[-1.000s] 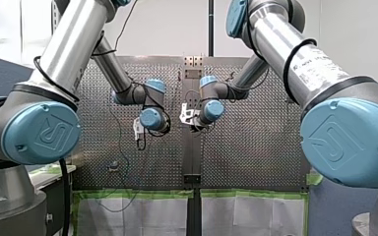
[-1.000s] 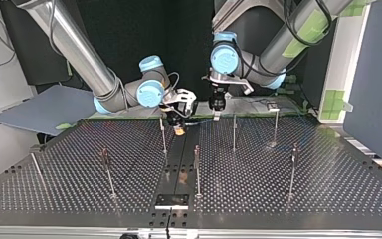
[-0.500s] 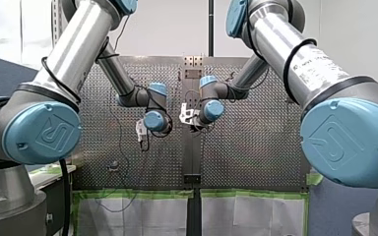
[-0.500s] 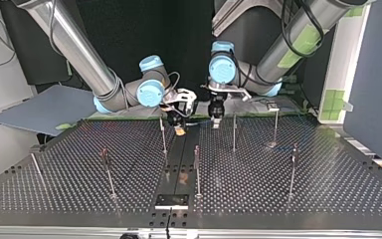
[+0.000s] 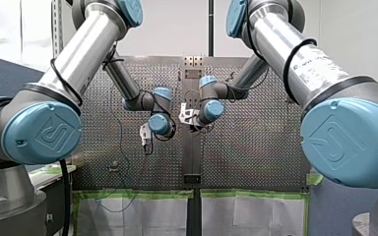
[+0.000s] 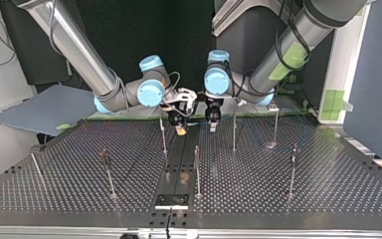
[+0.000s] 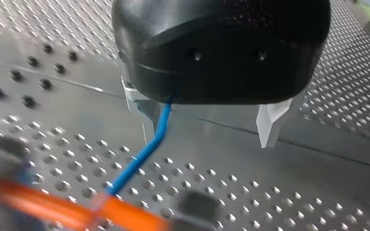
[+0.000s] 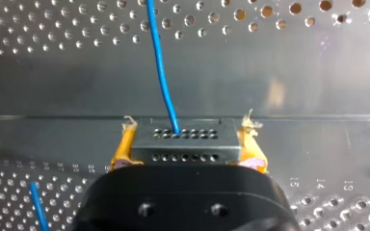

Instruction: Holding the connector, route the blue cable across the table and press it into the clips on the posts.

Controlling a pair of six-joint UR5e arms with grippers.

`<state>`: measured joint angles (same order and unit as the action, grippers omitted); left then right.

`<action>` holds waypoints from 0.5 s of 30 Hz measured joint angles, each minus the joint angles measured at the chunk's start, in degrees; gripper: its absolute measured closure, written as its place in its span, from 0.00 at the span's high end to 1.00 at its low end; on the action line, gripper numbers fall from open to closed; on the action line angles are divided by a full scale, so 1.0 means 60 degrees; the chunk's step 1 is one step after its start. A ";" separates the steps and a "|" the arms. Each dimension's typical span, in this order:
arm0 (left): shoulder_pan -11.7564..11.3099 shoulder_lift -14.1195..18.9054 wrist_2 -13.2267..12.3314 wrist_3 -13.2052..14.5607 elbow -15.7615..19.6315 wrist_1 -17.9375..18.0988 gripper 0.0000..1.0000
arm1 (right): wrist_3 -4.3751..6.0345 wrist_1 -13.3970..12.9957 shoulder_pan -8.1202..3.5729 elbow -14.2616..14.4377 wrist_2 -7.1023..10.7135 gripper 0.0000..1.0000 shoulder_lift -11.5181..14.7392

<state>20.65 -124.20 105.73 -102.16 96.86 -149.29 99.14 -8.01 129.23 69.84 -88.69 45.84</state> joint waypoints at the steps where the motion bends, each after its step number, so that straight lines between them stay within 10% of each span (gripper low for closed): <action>1: 0.0004 -0.0064 0.0045 0.0004 -0.0079 -0.0054 0.98 | 0.0006 -0.0001 -0.0006 0.0000 0.0027 0.00 0.0000; 4: 0.0036 -0.0180 0.0243 0.0037 -0.0244 -0.0177 0.98 | 0.0014 -0.0001 -0.0019 0.0000 0.0060 0.00 0.0000; 12: 0.0111 -0.0218 0.0615 0.0111 -0.0309 -0.0256 0.00 | 0.0017 0.0000 -0.0027 0.0000 0.0073 0.00 0.0000; 15: 0.0119 -0.0214 0.0631 0.0095 -0.0313 -0.0257 0.00 | 0.0018 0.0000 -0.0027 0.0000 0.0073 0.00 0.0001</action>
<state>21.36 -125.48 109.51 -101.59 94.98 -150.83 99.25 -8.01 129.07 69.84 -88.25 45.85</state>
